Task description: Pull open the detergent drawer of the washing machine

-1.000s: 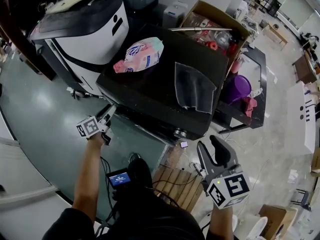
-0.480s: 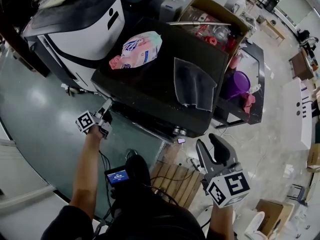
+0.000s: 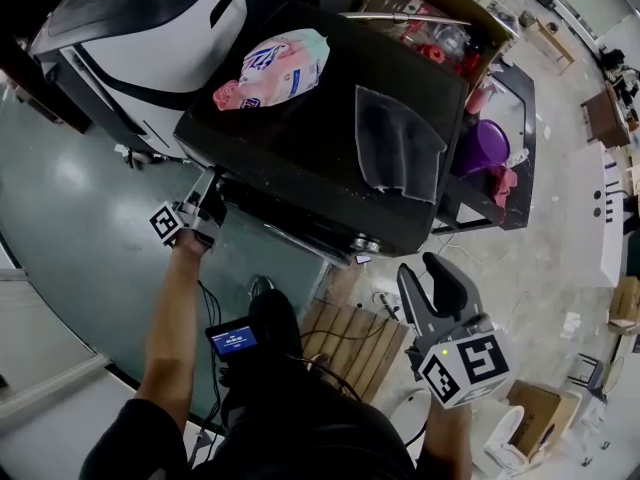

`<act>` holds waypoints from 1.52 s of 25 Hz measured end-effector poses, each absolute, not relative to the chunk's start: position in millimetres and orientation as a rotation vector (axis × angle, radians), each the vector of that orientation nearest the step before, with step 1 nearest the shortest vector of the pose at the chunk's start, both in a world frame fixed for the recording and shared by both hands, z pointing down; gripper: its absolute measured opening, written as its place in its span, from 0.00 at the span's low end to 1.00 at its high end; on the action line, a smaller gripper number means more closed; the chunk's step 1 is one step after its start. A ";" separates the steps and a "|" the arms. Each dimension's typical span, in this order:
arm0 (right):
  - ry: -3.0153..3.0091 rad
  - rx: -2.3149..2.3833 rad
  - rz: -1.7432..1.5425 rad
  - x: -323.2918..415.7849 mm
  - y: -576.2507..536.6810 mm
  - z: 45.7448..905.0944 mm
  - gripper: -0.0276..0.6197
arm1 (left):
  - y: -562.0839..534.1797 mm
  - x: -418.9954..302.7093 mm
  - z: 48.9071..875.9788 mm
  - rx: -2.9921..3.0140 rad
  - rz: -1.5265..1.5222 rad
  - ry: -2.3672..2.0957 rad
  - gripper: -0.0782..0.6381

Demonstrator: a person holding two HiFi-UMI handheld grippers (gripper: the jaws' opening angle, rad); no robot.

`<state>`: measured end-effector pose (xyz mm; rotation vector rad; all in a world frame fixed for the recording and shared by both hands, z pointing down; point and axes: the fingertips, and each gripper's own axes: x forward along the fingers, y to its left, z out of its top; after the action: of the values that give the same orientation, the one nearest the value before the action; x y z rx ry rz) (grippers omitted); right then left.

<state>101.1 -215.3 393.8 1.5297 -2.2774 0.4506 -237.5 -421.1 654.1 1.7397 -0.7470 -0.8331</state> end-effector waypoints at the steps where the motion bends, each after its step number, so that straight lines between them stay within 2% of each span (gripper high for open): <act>1: -2.273 1.526 0.455 100.2 -215.7 396.2 0.27 | -424.0 -237.0 652.4 1.746 -0.855 -0.729 0.60; 6: -2.253 1.512 0.476 96.7 -215.2 407.1 0.27 | -432.7 -234.1 647.3 1.780 -0.949 -0.644 0.64; 12: -2.215 1.491 0.510 95.7 -214.9 427.2 0.27 | -433.2 -244.6 643.0 1.732 -1.143 -0.513 0.65; 19: -2.194 1.458 0.550 90.0 -211.4 446.2 0.27 | -437.3 -246.0 647.4 1.640 -1.197 -0.519 0.65; 23: -2.185 1.458 0.571 90.1 -207.9 452.0 0.27 | -436.5 -246.5 650.4 1.626 -1.195 -0.536 0.60; 35: -2.117 1.503 0.626 111.0 -201.2 471.3 0.27 | -432.7 -251.2 653.2 1.597 -1.259 -0.537 0.56; 37: -2.112 1.507 0.634 113.7 -201.4 474.3 0.27 | -411.3 -260.3 652.6 1.609 -1.268 -0.510 0.48; 38: -2.112 1.506 0.639 115.2 -201.3 476.5 0.27 | -395.4 -267.3 651.8 1.622 -1.263 -0.496 0.48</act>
<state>115.2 -201.3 476.5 1.5060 -2.1121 0.6389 -267.3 -395.4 651.8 1.6224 -0.4964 -1.2631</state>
